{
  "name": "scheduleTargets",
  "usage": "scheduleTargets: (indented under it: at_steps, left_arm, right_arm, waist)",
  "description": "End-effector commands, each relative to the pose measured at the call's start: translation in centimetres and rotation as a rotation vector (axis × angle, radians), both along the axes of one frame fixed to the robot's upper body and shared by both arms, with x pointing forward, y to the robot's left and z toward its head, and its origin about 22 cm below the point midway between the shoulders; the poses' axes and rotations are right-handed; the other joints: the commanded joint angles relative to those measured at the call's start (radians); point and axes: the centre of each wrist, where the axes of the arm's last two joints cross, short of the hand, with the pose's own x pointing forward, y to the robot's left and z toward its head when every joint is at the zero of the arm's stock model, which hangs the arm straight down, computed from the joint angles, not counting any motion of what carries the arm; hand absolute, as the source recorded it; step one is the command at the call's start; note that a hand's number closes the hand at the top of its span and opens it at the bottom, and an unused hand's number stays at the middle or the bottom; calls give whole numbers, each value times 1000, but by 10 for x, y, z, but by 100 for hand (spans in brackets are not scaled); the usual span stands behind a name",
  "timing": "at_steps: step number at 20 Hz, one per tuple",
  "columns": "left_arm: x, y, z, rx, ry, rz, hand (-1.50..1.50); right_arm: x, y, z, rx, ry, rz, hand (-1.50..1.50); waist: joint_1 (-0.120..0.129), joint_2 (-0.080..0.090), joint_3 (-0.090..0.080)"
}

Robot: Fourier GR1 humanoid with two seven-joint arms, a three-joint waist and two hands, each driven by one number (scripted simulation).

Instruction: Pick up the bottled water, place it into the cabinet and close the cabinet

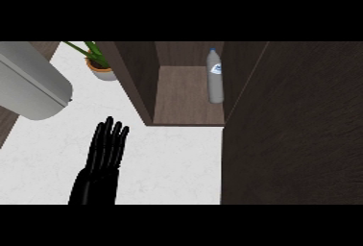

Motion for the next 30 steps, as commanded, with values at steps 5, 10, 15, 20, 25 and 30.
scheduleTargets:
  at_steps: [5,10,15,20,25,30]
  left_arm:
    - [-30,23,-1,-16,-19,41,-150]
    - [-30,49,3,6,-12,42,-150]
    - [-42,53,2,-18,-14,55,-150]
    - [-42,69,5,-4,-3,52,-150]
    - [-41,81,0,-8,-10,64,-150]
    - [-49,83,3,-17,-10,35,-150]
  right_arm:
    - [-4,33,55,-145,-169,12,150]
    - [2,54,62,-142,-244,57,150]
    - [15,83,61,-210,-289,94,150]
    - [23,100,69,-196,-318,88,150]
    - [33,120,71,-227,-340,104,150]
    - [48,128,73,-256,-370,98,150]
  waist:
    - [17,-2,-3]
    - [18,-1,-5]
    - [34,0,-4]
    - [28,-6,-8]
    - [19,-1,-7]
    - [41,3,-7]
